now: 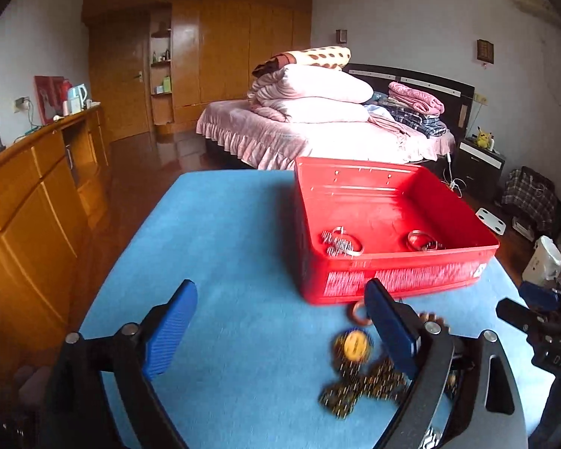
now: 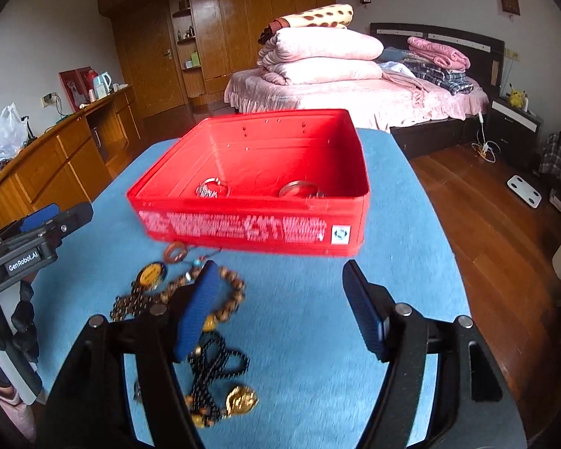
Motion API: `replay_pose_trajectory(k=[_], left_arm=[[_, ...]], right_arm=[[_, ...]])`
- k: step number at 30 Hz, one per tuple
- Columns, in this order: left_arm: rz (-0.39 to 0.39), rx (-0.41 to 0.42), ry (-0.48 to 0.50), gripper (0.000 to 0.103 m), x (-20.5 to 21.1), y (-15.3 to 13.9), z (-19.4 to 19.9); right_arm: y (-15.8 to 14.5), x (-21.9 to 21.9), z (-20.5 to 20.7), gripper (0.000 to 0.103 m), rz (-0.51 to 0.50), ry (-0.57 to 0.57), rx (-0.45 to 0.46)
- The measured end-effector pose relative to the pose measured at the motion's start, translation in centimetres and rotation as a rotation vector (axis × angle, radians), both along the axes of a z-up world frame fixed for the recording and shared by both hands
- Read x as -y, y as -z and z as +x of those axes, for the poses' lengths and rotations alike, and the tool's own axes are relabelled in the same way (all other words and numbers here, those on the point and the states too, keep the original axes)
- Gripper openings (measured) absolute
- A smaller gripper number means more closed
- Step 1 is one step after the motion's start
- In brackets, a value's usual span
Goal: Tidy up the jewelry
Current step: 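Move both tools back toward the remaining jewelry on the table, then grasp the black bead necklace with gold pendant with the right tool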
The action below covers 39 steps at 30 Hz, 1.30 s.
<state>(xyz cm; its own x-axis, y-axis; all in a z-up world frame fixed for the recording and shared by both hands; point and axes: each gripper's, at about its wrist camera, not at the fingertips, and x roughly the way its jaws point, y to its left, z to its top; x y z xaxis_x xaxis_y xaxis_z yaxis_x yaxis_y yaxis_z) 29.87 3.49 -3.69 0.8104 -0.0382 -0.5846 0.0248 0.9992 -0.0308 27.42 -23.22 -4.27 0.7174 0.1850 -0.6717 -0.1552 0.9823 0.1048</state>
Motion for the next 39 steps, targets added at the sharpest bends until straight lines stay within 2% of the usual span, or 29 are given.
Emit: replay_pose_trajectory(k=[4, 12, 18, 21, 26, 39], left_arm=[[0.023, -0.003, -0.027, 0.091, -0.2, 1.3, -2.7], [0.058, -0.055, -0.01, 0.091, 0.7, 3.5, -5.8], [0.068, -0.085, 0.003, 0.091, 0.8, 4.7, -7.9], [0.053, -0.098, 0.008, 0.091, 0.6, 5.2, -8.6], [0.052, -0.111, 0.023, 0.093, 0.8, 5.9, -9.3], [0.033, -0.12, -0.001, 0.093, 0.2, 6.6, -8.8]], right_arm=[[1.3, -0.6, -2.6, 0.067, 0.006, -0.003, -0.03], [2.6, -2.1, -6.6, 0.066, -0.042, -0.038, -0.047], [3.2, -3.1, -8.5, 0.058, -0.044, -0.073, -0.059], [3.6, -3.6, -8.8, 0.05, -0.037, -0.09, -0.074], [4.2, -4.4, -8.8, 0.049, -0.029, -0.12, -0.086], [4.8, -5.0, -7.1, 0.04, -0.026, -0.11, -0.099]])
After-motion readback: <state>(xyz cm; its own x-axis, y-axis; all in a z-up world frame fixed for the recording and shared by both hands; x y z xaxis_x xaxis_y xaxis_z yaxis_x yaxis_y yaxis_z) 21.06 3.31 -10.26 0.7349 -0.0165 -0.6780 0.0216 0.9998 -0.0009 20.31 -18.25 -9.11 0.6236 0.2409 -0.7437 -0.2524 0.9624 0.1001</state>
